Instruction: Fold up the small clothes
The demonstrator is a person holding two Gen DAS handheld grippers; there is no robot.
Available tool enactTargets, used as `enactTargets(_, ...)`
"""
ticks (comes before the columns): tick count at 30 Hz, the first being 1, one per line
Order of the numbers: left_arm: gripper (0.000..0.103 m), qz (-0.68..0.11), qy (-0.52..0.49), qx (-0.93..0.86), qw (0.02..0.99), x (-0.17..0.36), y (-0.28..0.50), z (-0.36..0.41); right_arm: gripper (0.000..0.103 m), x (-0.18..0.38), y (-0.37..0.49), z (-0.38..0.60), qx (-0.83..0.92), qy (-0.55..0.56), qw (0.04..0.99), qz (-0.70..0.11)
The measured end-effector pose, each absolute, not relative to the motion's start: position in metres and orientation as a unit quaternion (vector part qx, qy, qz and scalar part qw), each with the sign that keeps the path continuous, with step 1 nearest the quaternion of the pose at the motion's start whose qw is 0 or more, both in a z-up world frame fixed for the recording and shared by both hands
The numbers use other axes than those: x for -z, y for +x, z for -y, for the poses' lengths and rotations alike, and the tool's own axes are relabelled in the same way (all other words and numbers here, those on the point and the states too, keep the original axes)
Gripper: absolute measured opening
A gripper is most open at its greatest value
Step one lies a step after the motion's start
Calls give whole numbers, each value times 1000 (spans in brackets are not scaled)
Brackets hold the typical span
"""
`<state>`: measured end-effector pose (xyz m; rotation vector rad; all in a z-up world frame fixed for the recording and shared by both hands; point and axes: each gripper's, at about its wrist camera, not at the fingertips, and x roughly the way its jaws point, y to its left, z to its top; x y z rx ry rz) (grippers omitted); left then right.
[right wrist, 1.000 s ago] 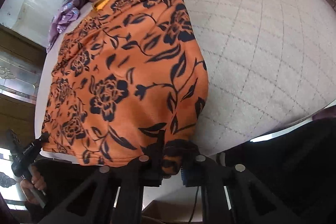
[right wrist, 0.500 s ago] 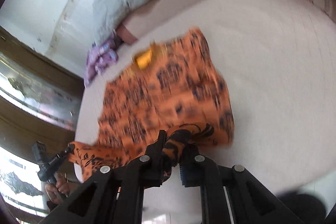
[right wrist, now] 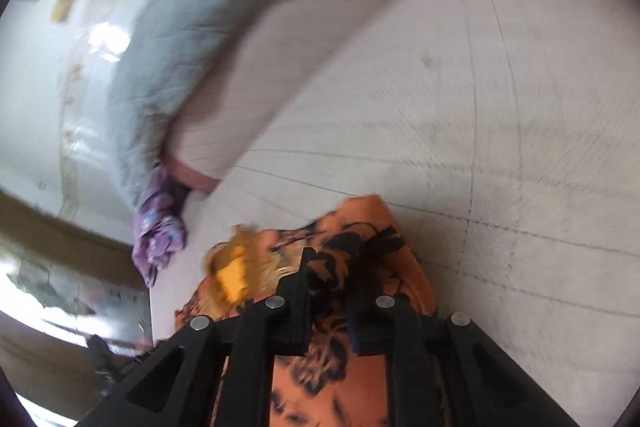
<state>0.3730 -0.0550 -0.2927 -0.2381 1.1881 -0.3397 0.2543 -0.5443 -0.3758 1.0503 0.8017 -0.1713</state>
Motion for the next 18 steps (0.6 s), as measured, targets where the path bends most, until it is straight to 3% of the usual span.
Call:
enactTargets(3,11,-532,-149,180,814,290,369,42,35,391,253,556,59,521,784,-333)
enactTargets(5,11,-507,-169,197,822,279,361,32,67,388,248,558,46,536,788,-300)
enactTargets(7,14,-483,-184,209,830,265,351,24,72,374,238,557,55,527,804,-270)
enactTargets(8,16,-465,-189,214,838,254,342,20,72,365,235,555,57,517,813,-263)
enactTargets(9,26,-448,-187,209,849,246,335,18,72,356,231,551,50,504,821,-264)
enactTargets(10,47,-425,-184,200,863,237,326,14,72,352,230,547,46,497,824,-267)
enactTargets(12,71,-367,-194,175,892,219,306,2,70,337,226,534,47,465,836,-286)
enactTargets(13,72,-352,-203,162,899,215,297,-4,68,330,225,523,46,439,846,-300)
enactTargets(16,71,-392,-177,129,894,217,277,-2,44,324,228,490,35,377,859,-346)
enactTargets(18,71,-401,-167,142,889,227,257,5,39,328,237,454,6,333,862,-383)
